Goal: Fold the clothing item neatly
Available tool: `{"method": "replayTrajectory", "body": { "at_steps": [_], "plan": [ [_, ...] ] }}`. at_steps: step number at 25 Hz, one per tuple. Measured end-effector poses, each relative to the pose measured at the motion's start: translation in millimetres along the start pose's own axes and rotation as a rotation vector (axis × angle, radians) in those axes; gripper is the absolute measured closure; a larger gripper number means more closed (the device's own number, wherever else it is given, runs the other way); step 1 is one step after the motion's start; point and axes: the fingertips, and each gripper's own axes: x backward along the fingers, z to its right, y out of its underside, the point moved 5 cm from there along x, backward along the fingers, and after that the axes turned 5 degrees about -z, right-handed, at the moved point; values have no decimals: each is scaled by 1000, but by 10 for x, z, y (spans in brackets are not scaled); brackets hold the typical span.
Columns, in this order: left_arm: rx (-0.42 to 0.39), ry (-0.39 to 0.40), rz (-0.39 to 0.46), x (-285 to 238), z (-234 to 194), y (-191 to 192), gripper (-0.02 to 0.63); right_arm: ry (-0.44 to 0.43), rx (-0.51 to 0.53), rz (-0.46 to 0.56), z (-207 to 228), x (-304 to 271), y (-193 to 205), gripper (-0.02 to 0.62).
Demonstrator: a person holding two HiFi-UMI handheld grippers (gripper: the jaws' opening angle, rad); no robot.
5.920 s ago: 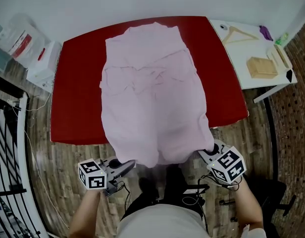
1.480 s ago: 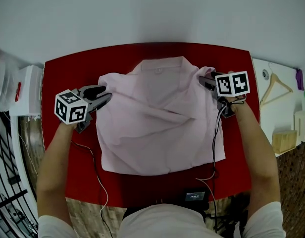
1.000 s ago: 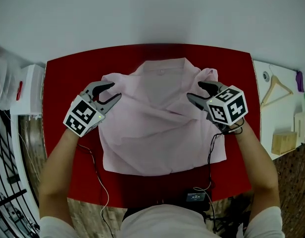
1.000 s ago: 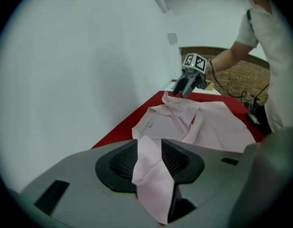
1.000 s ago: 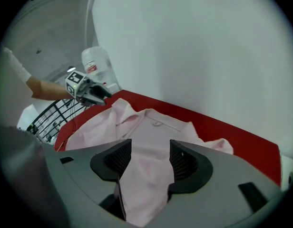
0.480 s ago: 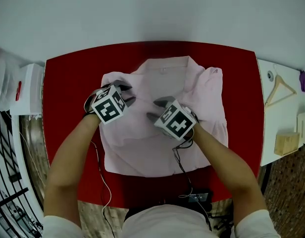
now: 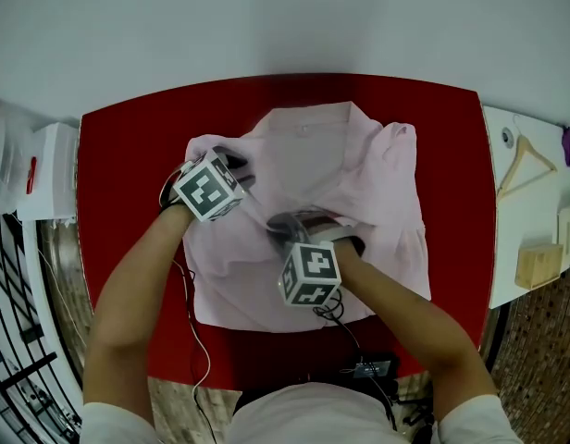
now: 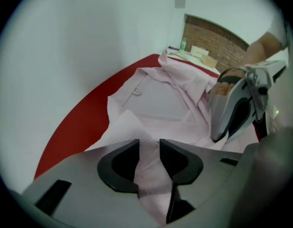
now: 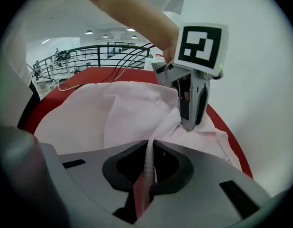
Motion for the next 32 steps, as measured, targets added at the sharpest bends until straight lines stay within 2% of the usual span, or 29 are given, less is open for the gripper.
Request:
{"method": "replayTrajectory", "body": {
  "at_steps": [1,2,3,4,7,12,15,18,19,21,24,25,27,30,32],
  "plan": [
    [-36,-29,-31,-31,9,-6,477,1,6,2,-19,-11,-5,561],
    [-62,-59,-55,-51,9,-16,550,1,2,5,-23,-19,-4,561],
    [-70,-79,-67,-59,0,-30,594,1,-7,8,-18,-21,1,561],
    [-56,-83,-64,-57,-16,-51,595,2,-15,12,-7,-17,6,561],
    [69,-42,24,16,-122,-137,597,9,-28,24,15,8,10,561],
    [352,6,244,243,-458,-294,597,22,-34,46,26,18,-23,560],
    [514,9,380,348,-663,-367,595,34,-52,74,62,30,-53,560],
    [558,-21,457,432,-786,-391,592,38,-64,99,100,54,-80,557],
    [551,-32,467,458,-803,-387,569,42,-69,108,117,70,-87,541],
    [530,-71,476,514,-836,-357,479,54,-80,125,158,107,-85,490],
    [492,-136,487,625,-877,-284,442,68,-98,138,223,165,-47,472],
    [452,-144,482,662,-848,-272,442,68,-105,140,244,194,-25,472],
    [286,-145,423,679,-688,-267,442,74,-117,144,309,285,45,472],
    [-46,-145,216,490,-359,-193,442,121,-143,127,517,449,234,472],
    [-171,-147,96,320,-250,-92,440,148,-162,97,682,512,371,472]
  ]
}}
